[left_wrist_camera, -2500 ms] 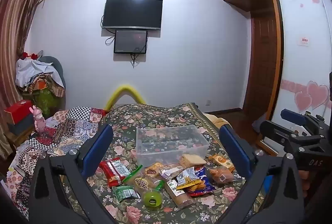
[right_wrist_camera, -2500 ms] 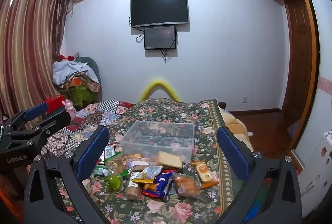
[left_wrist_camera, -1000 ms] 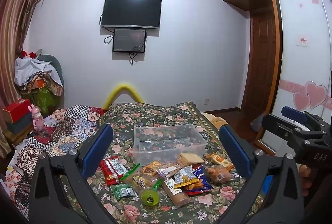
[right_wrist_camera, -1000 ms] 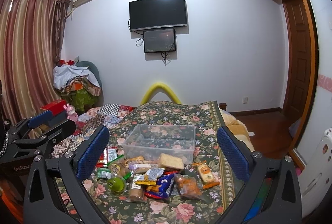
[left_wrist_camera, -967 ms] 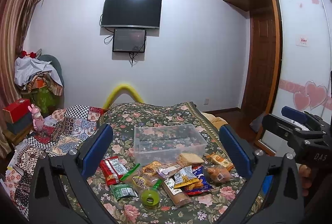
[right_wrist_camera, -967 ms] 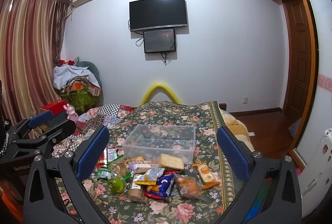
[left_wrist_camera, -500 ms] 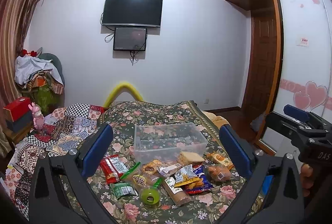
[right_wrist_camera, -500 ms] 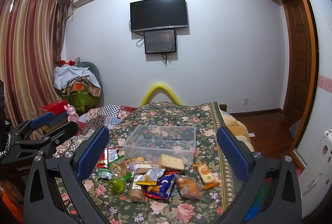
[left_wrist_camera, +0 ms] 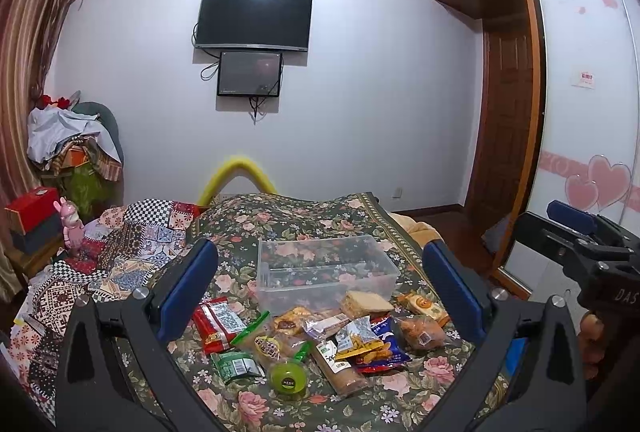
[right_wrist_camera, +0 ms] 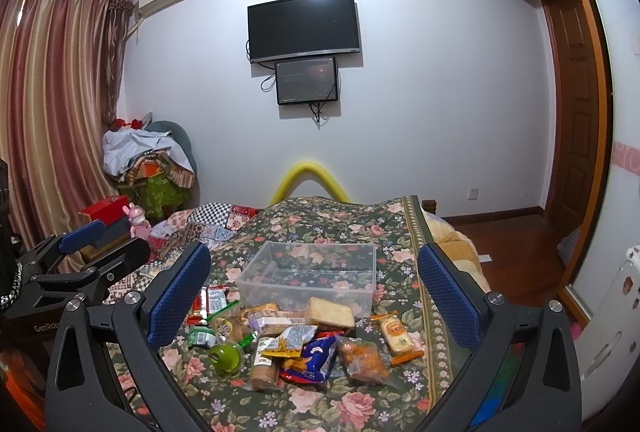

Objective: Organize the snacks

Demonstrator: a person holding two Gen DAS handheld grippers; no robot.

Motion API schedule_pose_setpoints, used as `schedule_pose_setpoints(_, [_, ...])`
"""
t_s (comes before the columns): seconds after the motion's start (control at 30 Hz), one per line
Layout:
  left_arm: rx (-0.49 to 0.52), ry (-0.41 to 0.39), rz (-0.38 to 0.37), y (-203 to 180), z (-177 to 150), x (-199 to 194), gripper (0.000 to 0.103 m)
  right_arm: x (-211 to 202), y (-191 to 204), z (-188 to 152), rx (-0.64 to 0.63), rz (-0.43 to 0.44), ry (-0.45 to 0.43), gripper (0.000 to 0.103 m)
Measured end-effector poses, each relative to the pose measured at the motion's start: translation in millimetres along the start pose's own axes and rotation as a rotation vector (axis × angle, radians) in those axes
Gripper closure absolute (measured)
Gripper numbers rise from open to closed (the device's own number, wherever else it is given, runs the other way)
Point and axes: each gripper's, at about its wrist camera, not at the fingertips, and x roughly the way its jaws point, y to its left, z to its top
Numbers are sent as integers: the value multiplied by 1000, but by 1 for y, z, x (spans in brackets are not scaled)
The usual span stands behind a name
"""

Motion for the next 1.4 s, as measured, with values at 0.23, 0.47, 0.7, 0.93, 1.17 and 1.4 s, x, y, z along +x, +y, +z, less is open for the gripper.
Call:
schedule_pose_setpoints(0.23, [-6,2,-6,0,-1,1,0,0,0,0,1,0,1,0])
schedule_pose_setpoints(0.47, [-8,10,-18,2,-2,4,0,3,-2,-4,-2,-3,8,0])
schedule_pose_setpoints(0.7, [-12,43,-17,11,-6,15,9,17,-7,-12,12,8,47,0])
schedule_pose_setpoints(0.93, [-15,141,32,36,-20,41,30,39,-22,-27,29,-7,128,15])
schedule_pose_setpoints(1.17, [-33,262,74,74,-43,74,40,65,-41,-48,46,-26,246,33])
schedule_pose_setpoints(1.4, [-44,410,130,109,-78,116,41,95,-61,-73,60,-52,384,39])
